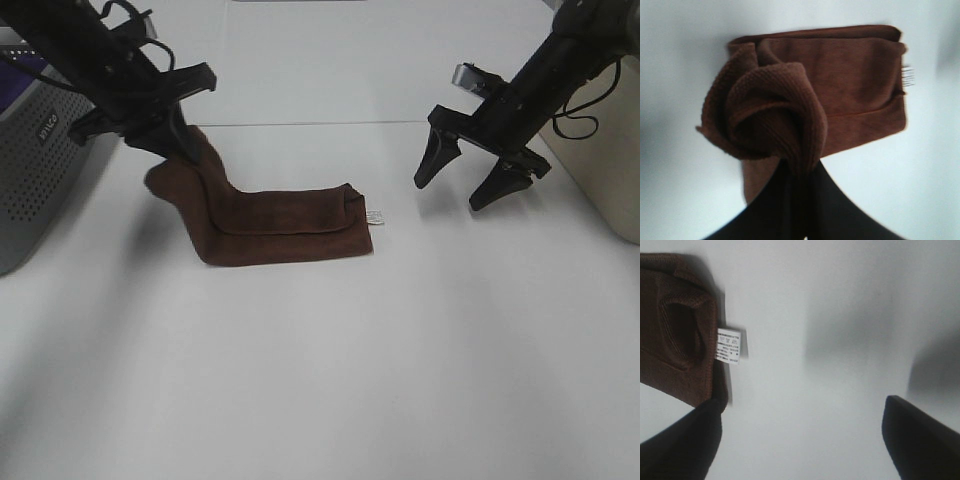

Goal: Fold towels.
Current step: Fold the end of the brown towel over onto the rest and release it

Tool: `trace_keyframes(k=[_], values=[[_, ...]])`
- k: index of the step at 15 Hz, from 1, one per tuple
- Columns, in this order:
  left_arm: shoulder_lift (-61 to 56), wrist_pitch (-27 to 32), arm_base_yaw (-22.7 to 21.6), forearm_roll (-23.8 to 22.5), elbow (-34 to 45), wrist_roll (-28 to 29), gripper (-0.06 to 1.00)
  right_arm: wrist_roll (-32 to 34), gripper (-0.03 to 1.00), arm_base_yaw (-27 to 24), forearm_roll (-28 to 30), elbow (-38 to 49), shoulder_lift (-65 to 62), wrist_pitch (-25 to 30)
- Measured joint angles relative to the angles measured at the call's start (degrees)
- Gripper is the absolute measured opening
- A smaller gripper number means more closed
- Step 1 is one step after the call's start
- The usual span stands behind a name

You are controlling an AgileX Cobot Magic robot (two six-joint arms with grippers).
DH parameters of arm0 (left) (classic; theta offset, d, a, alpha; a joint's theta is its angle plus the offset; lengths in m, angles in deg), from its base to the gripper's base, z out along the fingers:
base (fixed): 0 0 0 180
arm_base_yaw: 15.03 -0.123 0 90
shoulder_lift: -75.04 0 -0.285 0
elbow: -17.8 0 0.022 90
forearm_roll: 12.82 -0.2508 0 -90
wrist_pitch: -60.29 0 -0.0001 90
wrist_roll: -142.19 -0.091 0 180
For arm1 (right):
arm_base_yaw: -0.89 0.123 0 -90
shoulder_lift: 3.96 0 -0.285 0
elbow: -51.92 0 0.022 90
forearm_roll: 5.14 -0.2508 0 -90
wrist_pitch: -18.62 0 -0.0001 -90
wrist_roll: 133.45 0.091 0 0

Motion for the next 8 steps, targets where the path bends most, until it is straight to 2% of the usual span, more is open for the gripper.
trace_keyframes(k=[2,5,6,7,8], values=[[2.9,-2.6,3.0,6.4,-0.6,-0.7,0.05,0.0,0.82,0.0,0.0,0.0,0.0,0.1],[8.6,-4.5,5.8,12.3,-5.2,0.6,0.12,0.4,0.82,0.0,-0.1,0.0,0.0,0.2],[10.0,-4.5,6.4,13.6,-6.9,0.6,0.18,0.4,0.82,0.0,-0.2,0.0,0.0,0.3],[10.9,-4.7,7.0,14.6,-7.8,0.6,0.29,0.4,0.82,0.0,-0.2,0.0,0.0,0.7],[11.6,-5.2,7.7,15.6,-8.3,0.6,0.46,0.4,0.82,0.0,-0.2,0.0,0.0,1.0]])
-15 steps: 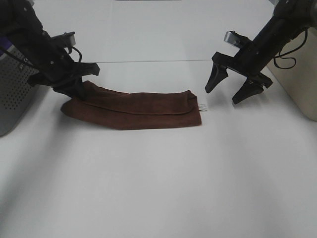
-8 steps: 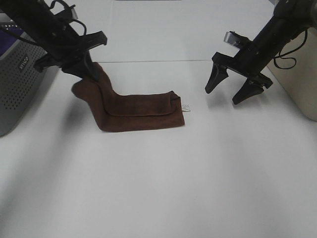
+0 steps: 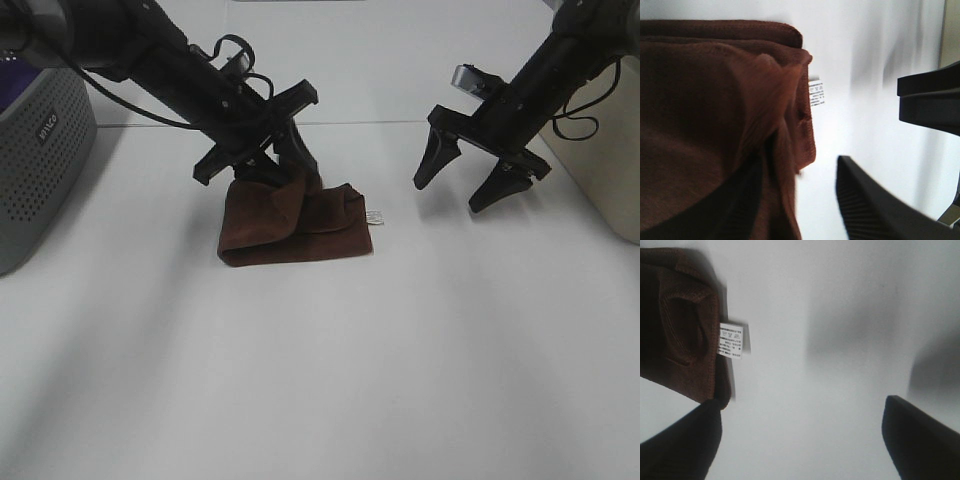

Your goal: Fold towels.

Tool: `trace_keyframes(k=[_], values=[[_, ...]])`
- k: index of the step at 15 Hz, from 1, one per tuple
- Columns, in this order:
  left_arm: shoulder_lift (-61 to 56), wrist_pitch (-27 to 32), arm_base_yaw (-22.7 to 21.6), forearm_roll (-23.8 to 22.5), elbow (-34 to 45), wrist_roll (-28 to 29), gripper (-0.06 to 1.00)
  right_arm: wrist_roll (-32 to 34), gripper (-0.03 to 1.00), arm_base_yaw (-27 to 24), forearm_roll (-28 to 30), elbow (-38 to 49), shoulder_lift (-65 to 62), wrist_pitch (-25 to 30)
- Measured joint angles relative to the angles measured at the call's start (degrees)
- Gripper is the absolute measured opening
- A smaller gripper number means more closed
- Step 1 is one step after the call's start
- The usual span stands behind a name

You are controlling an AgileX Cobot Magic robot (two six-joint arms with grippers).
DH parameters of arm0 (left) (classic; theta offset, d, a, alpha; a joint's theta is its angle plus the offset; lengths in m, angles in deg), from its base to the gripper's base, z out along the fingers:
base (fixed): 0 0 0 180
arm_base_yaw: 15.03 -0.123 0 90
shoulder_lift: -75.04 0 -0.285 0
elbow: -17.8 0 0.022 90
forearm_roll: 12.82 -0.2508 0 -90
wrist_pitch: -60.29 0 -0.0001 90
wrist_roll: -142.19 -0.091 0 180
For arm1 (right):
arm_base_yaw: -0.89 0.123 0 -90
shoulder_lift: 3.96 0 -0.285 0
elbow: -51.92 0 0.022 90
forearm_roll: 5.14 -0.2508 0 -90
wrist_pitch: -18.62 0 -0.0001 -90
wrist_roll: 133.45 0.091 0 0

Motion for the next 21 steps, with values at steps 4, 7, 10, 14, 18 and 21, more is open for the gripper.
trace_keyframes(k=[4,7,10,14,18,21], values=[[0.4,-1.4,0.5,5.4,-1.7,-4.0,0.79,-0.5,0.82,0.0,-3.7,0.0,0.0,0.4],[0.4,-1.1,-2.1,6.0,-6.8,-10.3,0.80,-4.9,0.82,0.1,-13.2,0.0,0.0,0.9],[0.4,-0.2,-6.8,3.8,-12.4,-12.0,0.80,-6.5,0.82,2.2,-20.6,0.0,0.0,1.0],[0.4,4.9,-13.8,2.1,-15.4,-12.3,0.80,-11.6,0.82,11.7,-28.6,0.0,0.0,1.0],[0.4,9.8,-16.8,1.4,-15.4,-12.3,0.80,-17.1,0.81,15.9,-33.4,0.0,2.1,-2.0],[0.4,11.7,-16.8,1.4,-15.4,-12.4,0.80,-18.5,0.81,15.6,-33.7,0.0,6.8,-3.2]])
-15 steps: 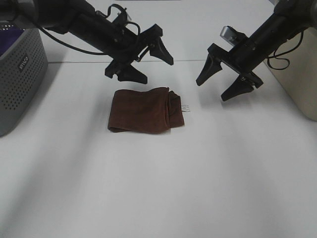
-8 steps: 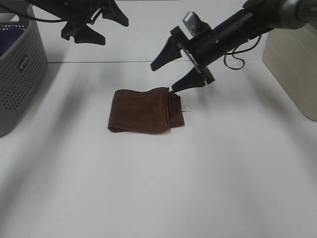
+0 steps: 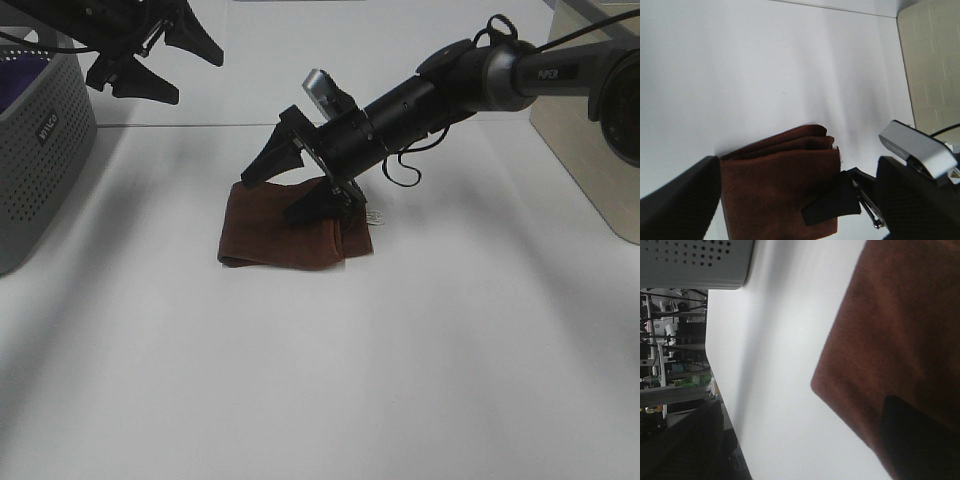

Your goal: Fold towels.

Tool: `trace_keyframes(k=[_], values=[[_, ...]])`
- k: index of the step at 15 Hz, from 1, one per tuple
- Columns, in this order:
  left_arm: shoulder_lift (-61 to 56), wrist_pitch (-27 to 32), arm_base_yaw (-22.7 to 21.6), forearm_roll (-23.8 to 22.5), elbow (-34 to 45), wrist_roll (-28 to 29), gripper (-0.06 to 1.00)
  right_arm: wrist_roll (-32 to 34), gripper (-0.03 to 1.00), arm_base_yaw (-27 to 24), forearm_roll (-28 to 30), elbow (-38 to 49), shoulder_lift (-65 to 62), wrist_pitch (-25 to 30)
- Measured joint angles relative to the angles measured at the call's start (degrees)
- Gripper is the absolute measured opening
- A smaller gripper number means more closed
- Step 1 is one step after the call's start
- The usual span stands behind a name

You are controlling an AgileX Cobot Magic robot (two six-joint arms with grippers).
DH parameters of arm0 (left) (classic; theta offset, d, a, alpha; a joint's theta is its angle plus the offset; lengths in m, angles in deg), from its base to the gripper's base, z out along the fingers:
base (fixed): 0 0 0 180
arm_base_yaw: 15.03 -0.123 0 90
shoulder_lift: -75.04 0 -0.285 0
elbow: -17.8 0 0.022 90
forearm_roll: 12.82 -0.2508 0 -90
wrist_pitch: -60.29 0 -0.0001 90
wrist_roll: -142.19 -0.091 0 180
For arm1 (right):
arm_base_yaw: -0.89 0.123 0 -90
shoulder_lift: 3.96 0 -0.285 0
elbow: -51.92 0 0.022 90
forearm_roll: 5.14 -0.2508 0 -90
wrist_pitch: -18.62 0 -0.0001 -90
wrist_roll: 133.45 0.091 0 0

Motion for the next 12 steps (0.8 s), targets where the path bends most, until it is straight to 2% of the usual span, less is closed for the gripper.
trace_keyframes(k=[5,9,12], values=[[0.0,3.5,0.0,0.0,0.0,0.0,0.80,-0.3,0.79,-4.4,-1.7,0.0,2.6,0.1],[-0.1,5.4,0.0,0.0,0.0,0.0,0.80,-0.9,0.78,-7.0,-6.2,0.0,2.1,2.5],[-3.8,5.8,0.0,-3.6,0.0,0.0,0.80,-0.9,0.78,-7.6,-0.9,0.0,2.0,0.4]])
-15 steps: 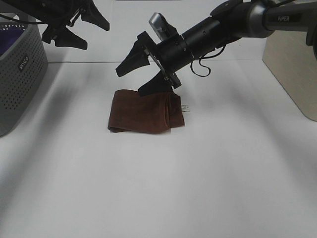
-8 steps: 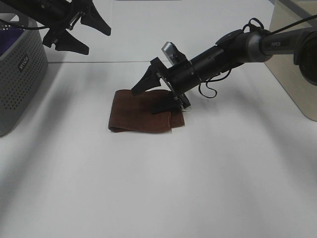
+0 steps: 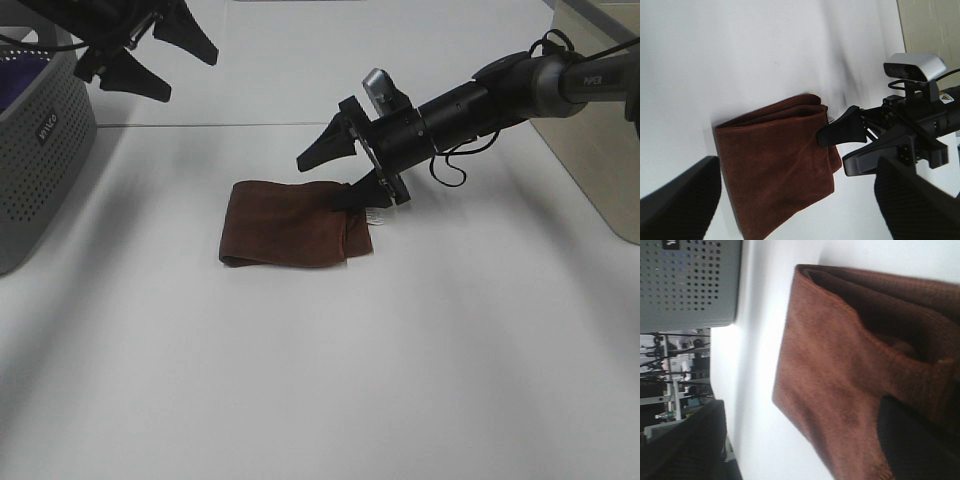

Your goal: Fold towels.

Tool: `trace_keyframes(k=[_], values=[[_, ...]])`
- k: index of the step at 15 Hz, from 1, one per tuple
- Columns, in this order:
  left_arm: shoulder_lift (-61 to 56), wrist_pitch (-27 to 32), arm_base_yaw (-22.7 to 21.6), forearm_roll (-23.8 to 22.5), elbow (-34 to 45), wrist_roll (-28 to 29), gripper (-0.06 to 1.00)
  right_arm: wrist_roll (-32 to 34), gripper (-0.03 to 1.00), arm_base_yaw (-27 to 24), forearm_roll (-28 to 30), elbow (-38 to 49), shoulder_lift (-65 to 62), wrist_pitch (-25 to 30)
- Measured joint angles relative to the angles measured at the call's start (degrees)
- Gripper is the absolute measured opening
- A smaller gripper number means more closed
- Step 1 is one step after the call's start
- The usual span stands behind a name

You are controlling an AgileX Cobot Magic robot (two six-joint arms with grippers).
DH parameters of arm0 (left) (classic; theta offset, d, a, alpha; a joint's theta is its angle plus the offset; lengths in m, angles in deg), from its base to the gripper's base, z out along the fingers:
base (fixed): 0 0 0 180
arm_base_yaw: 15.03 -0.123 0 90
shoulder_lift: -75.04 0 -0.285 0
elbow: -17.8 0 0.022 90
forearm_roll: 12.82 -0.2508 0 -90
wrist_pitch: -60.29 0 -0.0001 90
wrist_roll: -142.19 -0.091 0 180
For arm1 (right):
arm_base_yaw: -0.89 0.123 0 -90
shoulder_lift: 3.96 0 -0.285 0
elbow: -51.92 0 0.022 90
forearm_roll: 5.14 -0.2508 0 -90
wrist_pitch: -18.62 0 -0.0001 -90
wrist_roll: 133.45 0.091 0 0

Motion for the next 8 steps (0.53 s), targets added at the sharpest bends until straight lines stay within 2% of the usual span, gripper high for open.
trace_keyframes(k=[2,5,8], values=[[-4.8,0.6,0.0,-6.1,0.0,0.0,0.80,2.1,0.78,-0.1,4.2,0.0,0.0,-1.8],[-11.7,3.1,0.0,-15.0,0.0,0.2,0.80,4.1,0.78,-1.1,6.1,0.0,-1.6,-1.5],[-17.9,3.2,0.0,-19.3,0.0,0.2,0.80,4.4,0.78,-1.3,9.7,0.0,-8.5,0.9]])
